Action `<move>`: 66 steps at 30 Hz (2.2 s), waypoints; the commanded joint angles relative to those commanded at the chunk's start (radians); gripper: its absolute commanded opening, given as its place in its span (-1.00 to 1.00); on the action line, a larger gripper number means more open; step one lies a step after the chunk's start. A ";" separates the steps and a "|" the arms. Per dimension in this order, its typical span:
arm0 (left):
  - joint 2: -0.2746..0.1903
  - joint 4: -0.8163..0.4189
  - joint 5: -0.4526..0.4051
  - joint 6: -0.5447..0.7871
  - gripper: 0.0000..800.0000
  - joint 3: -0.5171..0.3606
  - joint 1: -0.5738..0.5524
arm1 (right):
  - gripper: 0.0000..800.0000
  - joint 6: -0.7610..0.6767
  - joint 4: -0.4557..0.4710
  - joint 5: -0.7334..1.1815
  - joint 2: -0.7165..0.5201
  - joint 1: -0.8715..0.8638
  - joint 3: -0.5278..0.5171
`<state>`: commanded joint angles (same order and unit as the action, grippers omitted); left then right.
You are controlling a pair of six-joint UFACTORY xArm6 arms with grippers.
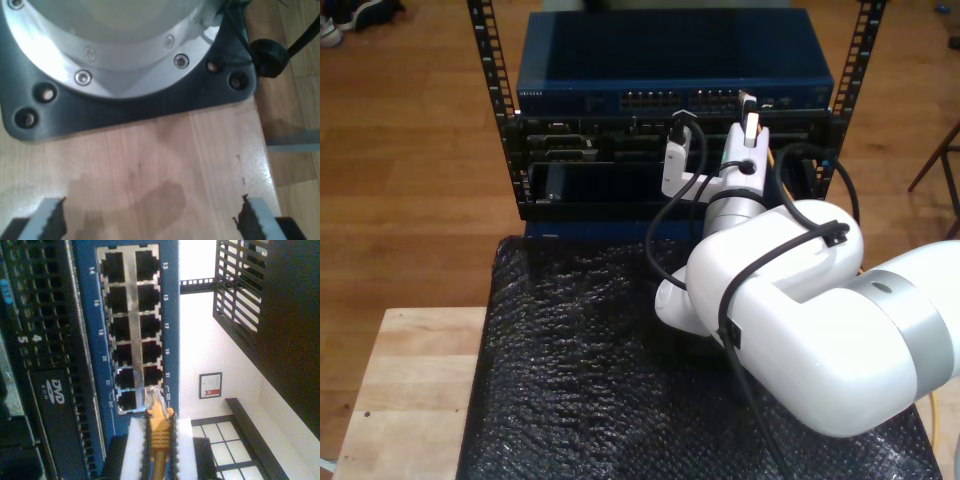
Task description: Grab the cable and plug it in
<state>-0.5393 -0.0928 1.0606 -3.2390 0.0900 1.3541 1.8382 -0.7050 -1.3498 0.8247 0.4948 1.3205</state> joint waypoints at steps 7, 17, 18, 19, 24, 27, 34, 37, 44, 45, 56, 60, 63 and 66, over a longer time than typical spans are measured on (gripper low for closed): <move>0.000 0.000 0.000 0.000 1.00 0.000 0.000 | -1.00 0.000 0.000 0.000 0.000 -0.005 0.005; 0.000 0.000 0.000 0.000 1.00 0.000 0.000 | -1.00 0.000 0.003 0.000 -0.002 -0.005 0.003; 0.000 0.000 0.000 0.000 1.00 0.000 0.000 | -1.00 0.000 0.003 0.000 -0.002 -0.005 0.003; 0.000 0.000 0.000 0.000 1.00 0.000 0.000 | -1.00 0.000 0.003 0.000 -0.002 -0.003 0.003; 0.000 0.000 0.000 0.000 1.00 0.000 0.000 | -1.00 0.000 0.002 0.000 -0.002 -0.003 0.005; 0.000 0.000 0.000 0.000 1.00 0.000 0.000 | -1.00 0.000 0.003 0.002 0.000 -0.002 0.008; 0.000 0.000 0.000 0.000 1.00 0.000 0.000 | -1.00 0.000 0.006 0.014 0.002 -0.002 0.014; 0.000 0.000 0.000 0.000 1.00 0.000 0.000 | -1.00 0.000 0.009 0.017 0.002 -0.002 0.018; 0.000 0.000 0.000 0.000 1.00 0.000 0.000 | -1.00 0.000 0.009 0.018 0.003 -0.002 0.021; 0.000 0.000 0.000 0.000 1.00 0.000 0.000 | -1.00 0.000 0.009 0.018 0.003 -0.002 0.021; 0.000 0.000 0.000 0.000 1.00 0.000 0.002 | -1.00 0.000 0.009 0.020 0.012 -0.002 0.034; 0.000 0.000 0.000 0.000 1.00 0.000 0.000 | -1.00 0.000 0.011 0.020 0.012 0.000 0.035; 0.000 0.000 0.000 0.000 1.00 0.000 0.000 | -1.00 0.002 0.012 0.020 0.012 0.000 0.035; 0.000 0.000 0.000 0.000 1.00 0.000 0.000 | -1.00 0.002 0.028 0.023 0.014 0.000 0.046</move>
<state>-0.5393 -0.0928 1.0606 -3.2390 0.0900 1.3541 1.8397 -0.6774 -1.3268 0.8385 0.4948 1.3665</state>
